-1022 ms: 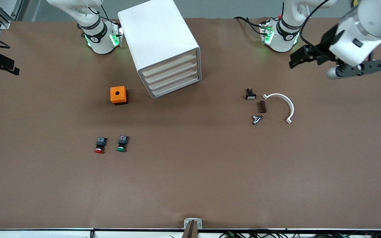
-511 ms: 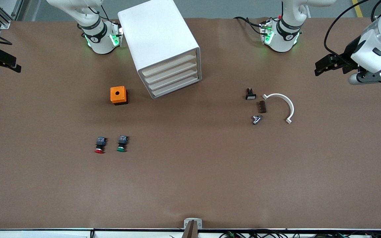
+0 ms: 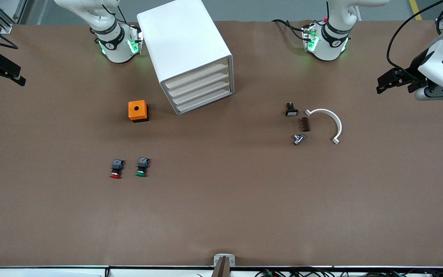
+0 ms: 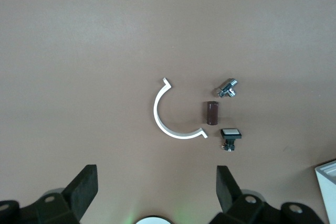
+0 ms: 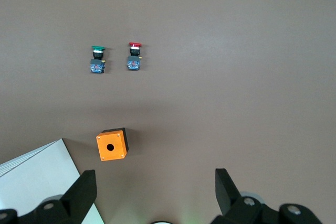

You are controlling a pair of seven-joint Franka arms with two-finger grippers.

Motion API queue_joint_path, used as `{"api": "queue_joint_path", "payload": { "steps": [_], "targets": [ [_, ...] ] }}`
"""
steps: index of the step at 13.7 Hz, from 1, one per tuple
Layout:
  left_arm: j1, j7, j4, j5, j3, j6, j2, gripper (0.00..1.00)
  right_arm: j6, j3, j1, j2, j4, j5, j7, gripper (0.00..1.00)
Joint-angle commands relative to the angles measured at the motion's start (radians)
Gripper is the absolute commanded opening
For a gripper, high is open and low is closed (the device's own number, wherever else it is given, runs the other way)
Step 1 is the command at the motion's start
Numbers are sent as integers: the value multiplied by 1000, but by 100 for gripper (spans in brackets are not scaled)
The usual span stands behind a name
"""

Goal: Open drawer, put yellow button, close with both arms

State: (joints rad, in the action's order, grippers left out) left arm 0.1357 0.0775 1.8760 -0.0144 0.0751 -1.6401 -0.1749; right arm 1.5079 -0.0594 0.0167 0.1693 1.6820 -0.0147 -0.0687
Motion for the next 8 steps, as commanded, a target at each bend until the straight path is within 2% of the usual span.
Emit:
{"api": "queue_joint_path", "payload": {
  "steps": [1, 6, 8],
  "targets": [
    [-15, -30, 46, 22, -14, -37, -40, 99, 29, -2, -4, 52, 59, 9, -3, 100],
    [-25, -35, 89, 22, -14, -72, -67, 99, 54, 0, -6, 50, 59, 12, -5, 100],
    [-24, -35, 57, 22, -14, -81, -57, 99, 57, 0, -6, 49, 56, 13, -5, 100]
  ]
}}
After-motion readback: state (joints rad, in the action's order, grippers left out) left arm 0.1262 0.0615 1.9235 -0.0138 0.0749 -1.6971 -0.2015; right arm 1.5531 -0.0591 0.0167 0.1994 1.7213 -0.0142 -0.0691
